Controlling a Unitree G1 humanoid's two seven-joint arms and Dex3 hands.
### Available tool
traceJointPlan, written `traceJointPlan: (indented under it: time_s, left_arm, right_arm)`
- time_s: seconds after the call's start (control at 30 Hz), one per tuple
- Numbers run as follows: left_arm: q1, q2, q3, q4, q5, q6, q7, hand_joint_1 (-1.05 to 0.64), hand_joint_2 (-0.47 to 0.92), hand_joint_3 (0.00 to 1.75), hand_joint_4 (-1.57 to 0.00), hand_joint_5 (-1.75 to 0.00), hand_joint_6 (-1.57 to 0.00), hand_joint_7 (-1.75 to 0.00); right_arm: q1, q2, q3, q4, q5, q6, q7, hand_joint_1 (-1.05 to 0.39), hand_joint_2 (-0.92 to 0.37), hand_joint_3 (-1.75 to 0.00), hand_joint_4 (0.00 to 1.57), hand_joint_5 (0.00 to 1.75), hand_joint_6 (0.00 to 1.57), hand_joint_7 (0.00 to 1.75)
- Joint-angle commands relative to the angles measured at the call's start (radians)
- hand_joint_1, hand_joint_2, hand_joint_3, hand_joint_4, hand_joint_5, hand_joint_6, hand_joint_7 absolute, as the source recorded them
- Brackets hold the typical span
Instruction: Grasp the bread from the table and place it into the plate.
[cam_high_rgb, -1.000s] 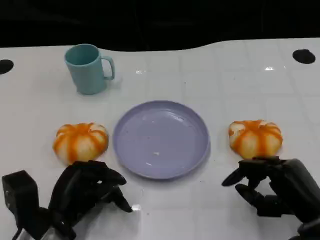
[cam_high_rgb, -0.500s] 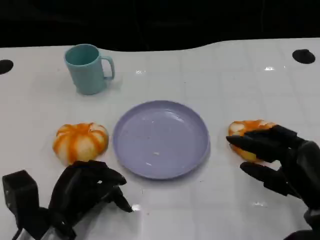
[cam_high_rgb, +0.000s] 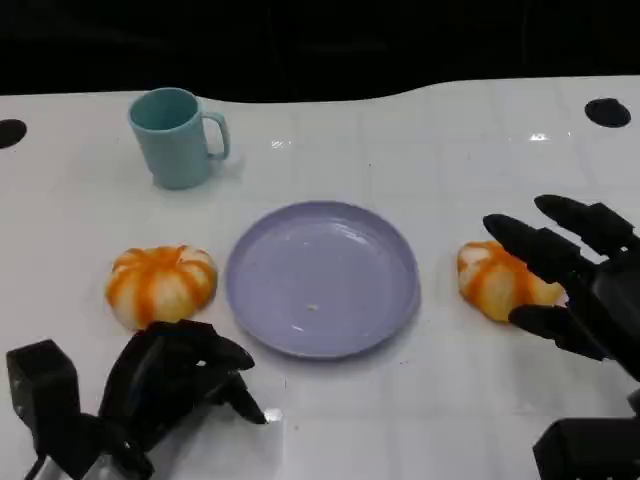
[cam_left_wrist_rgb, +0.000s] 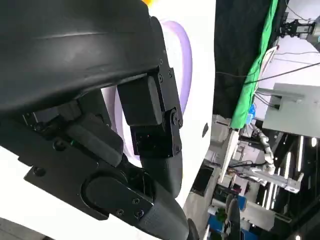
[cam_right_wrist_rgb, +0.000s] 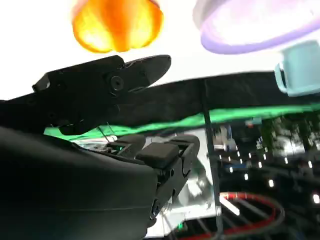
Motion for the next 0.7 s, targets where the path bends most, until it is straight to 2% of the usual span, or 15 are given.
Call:
traceJointPlan:
  time_s: [0.03, 0.3, 0.53, 0.7]
  left_arm:
    - [-0.01, 0.012, 0.002, 0.011, 0.007, -0.008, 0.009, -1.05, 0.75, 0.0, -1.57, -0.57, -1.57, -0.17]
    - [-0.012, 0.012, 0.001, 0.014, 0.011, -0.01, 0.012, -1.05, 0.75, 0.0, -1.57, -0.58, -1.57, -0.18]
    - [-0.01, 0.012, 0.004, 0.012, 0.007, -0.004, 0.01, -1.05, 0.75, 0.0, -1.57, -0.58, -1.57, -0.18]
    - [-0.01, 0.012, 0.006, 0.013, 0.003, -0.004, 0.005, -1.05, 0.74, 0.0, -1.57, -0.58, -1.57, -0.18]
  right_arm:
    - [0.012, -0.022, 0.015, -0.06, -0.006, 0.099, 0.119, -0.53, -0.86, 0.0, 0.01, 0.32, 0.23, 0.0]
    - [-0.037, -0.012, 0.067, -0.038, -0.011, 0.17, 0.2, -0.58, -0.83, 0.0, 0.0, 0.31, 0.2, 0.0]
    - [-0.136, 0.012, 0.128, 0.107, -0.019, 0.206, 0.199, -0.57, -0.84, 0.0, 0.0, 0.29, 0.18, 0.0]
    - [-0.229, 0.039, 0.18, 0.274, -0.043, 0.217, 0.14, -0.56, -0.84, 0.0, 0.01, 0.31, 0.2, 0.01]
